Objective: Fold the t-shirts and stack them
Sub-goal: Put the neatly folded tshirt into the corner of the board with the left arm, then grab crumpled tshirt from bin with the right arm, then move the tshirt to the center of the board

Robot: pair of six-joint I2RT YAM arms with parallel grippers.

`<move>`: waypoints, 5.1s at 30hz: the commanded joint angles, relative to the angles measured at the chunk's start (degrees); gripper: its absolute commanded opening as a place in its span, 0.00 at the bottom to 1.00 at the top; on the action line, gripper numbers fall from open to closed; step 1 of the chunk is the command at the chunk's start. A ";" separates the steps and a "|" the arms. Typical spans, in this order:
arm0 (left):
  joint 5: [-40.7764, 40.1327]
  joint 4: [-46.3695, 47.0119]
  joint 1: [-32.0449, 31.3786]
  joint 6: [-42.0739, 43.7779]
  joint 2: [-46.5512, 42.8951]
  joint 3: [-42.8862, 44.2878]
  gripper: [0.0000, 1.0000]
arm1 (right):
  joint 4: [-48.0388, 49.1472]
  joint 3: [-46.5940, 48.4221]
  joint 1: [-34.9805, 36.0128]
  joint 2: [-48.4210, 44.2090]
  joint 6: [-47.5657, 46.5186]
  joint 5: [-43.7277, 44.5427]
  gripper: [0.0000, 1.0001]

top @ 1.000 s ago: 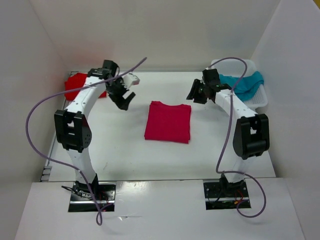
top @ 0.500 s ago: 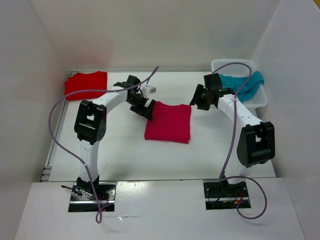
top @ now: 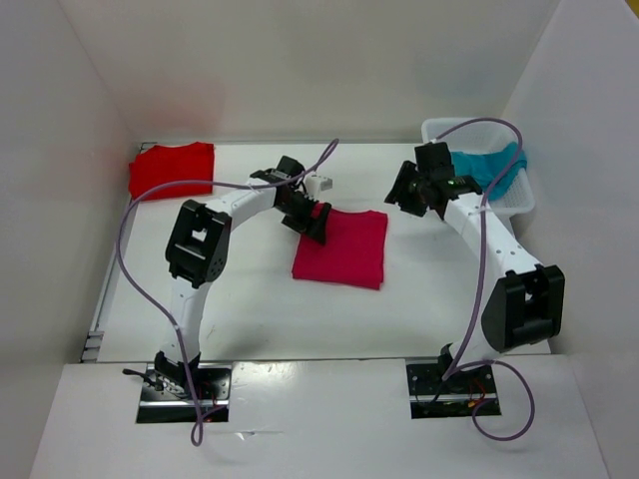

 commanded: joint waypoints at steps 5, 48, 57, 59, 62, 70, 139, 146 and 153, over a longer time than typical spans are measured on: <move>4.49 -2.13 -0.28 -1.55 7.17 -0.72 0.41 | -3.15 3.33 0.52 -4.76 0.36 4.07 0.55; -51.06 4.64 28.10 30.53 -4.09 25.46 0.00 | -2.11 2.80 0.52 -3.00 -2.27 4.60 0.55; -47.63 0.51 35.22 28.86 5.93 36.27 0.00 | -4.38 4.99 0.52 -1.43 -2.80 4.60 0.55; -46.58 -0.10 36.37 27.55 8.29 39.95 0.00 | -4.91 5.61 0.52 -0.81 -3.32 4.08 0.55; -45.17 -1.42 38.65 25.54 11.46 44.44 0.00 | -6.14 6.93 0.52 -0.28 -3.33 4.07 0.55; -44.46 -1.42 41.56 25.00 18.49 51.48 0.03 | -8.35 11.14 3.85 2.45 -2.81 4.60 0.55; -22.06 -11.00 23.71 20.79 -26.57 5.25 1.00 | -28.13 97.15 -5.48 31.58 -11.49 1.46 0.00; -18.01 -8.81 28.20 19.64 -36.41 -0.18 1.00 | -29.34 77.61 10.34 24.25 -15.19 1.07 0.03; -19.24 -8.19 28.73 19.11 -38.54 -3.44 1.00 | -33.74 76.26 15.46 31.60 -10.27 6.72 0.17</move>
